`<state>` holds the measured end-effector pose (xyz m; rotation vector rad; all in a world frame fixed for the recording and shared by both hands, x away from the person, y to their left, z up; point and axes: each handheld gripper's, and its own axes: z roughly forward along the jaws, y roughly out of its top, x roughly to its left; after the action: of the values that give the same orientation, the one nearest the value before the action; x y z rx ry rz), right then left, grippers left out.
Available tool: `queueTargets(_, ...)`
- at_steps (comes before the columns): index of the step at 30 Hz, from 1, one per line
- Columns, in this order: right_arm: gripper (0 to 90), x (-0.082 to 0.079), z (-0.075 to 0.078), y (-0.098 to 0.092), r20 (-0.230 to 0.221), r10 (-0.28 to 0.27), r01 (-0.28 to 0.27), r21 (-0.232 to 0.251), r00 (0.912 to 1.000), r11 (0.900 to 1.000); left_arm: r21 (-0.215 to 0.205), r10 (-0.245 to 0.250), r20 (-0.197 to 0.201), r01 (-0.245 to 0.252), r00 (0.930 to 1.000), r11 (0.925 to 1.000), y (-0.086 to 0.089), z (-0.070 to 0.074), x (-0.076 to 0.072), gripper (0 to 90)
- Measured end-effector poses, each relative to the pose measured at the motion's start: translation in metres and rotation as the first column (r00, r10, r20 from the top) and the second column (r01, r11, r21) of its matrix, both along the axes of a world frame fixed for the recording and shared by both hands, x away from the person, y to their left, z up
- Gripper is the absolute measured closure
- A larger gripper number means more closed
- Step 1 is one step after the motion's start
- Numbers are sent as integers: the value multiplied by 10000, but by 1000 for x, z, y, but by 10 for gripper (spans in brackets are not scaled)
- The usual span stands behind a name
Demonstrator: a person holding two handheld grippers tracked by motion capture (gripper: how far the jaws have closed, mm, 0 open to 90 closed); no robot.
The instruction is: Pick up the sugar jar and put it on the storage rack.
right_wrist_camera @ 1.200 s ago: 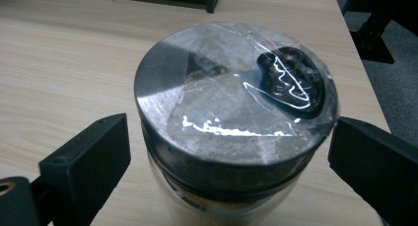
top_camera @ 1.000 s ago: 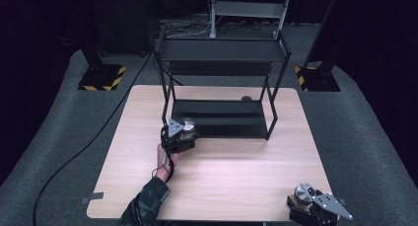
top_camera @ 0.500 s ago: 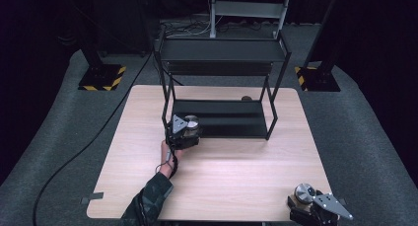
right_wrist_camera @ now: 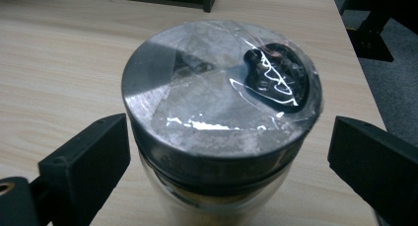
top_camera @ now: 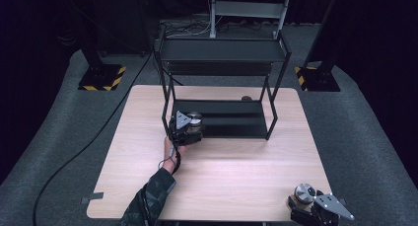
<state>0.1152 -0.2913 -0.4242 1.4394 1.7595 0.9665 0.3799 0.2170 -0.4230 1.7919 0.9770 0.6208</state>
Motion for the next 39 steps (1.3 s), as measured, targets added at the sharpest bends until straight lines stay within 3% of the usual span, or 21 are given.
queueTargets(39, 17, -1, -2, -1, 40, -139, 139, 27, 9999, 9999, -164, 151, -94, -152, 9998, 9997, -16, 4, 27, 299)
